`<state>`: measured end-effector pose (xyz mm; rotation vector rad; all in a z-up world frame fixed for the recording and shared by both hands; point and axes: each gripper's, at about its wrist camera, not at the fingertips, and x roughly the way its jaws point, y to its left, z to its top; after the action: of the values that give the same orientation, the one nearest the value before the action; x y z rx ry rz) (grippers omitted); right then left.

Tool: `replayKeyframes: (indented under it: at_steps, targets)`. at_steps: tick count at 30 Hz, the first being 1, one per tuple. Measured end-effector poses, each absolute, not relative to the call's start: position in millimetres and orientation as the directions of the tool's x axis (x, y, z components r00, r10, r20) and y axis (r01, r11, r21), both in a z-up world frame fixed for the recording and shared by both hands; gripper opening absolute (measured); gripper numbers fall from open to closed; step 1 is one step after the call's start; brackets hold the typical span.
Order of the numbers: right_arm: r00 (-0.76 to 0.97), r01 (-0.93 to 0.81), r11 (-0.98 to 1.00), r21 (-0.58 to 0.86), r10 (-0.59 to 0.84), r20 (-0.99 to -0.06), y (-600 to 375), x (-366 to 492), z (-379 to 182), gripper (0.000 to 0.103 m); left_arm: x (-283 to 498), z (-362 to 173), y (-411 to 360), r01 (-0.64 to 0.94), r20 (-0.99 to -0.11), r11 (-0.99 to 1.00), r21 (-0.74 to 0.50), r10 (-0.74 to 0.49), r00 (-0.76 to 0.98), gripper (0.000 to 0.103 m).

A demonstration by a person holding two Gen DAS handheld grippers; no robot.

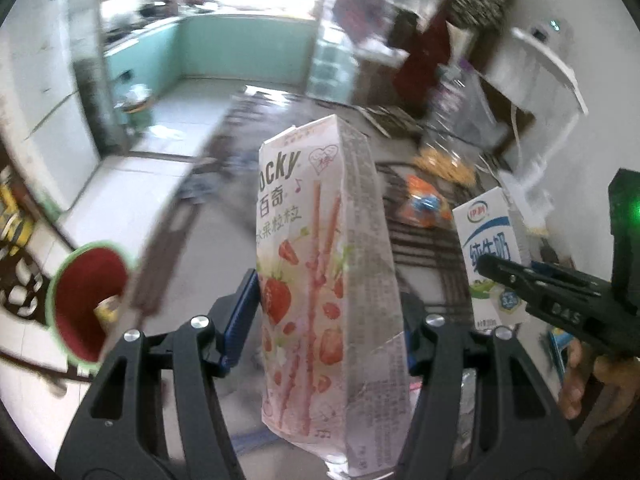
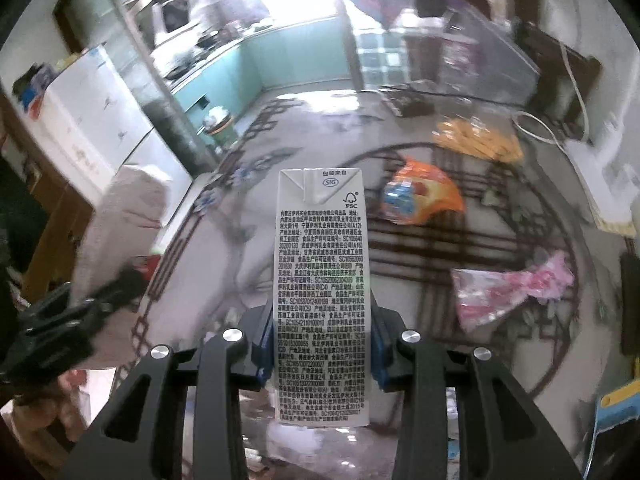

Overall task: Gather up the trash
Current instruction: 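Carry the milk carton and Pocky box toward the red bucket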

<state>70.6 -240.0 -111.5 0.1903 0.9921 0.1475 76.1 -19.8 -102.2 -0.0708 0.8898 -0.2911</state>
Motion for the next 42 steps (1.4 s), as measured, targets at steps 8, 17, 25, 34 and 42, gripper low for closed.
replayKeyframes:
  at_steps: [8,17,25,34,42]
  targets:
    - [0.485,-0.197,0.971,0.138,0.219,-0.847,-161.6,94.2,-120.5,0.036,18.9,-89.6,71.4,0.004,-0.739,0.987,-0.16,-0.123,0.663,0.057]
    - [0.447,-0.351,0.926,0.141,0.297,-0.844,-68.6,94.1,-122.6,0.036,-3.9,-91.3,150.3,-0.174,-0.738,0.967,-0.186,-0.021,0.674,0.057]
    - [0.445,-0.33,0.933,0.145,0.289,-0.848,-34.0,100.0,-127.7,0.036,5.5,-94.1,184.6,-0.149,-0.73,0.967,-0.205,-0.05,0.682,0.057]
    - [0.521,-0.238,0.956,0.171,0.274,-0.808,-23.9,87.4,-107.0,0.036,49.6,-103.9,217.9,-0.037,-0.724,0.97,-0.242,-0.155,0.672,0.057]
    - [0.52,-0.156,0.968,0.195,0.249,-0.817,-9.1,89.9,-114.9,0.036,77.5,-112.8,250.1,-0.005,-0.736,0.976,-0.218,-0.161,0.657,0.057]
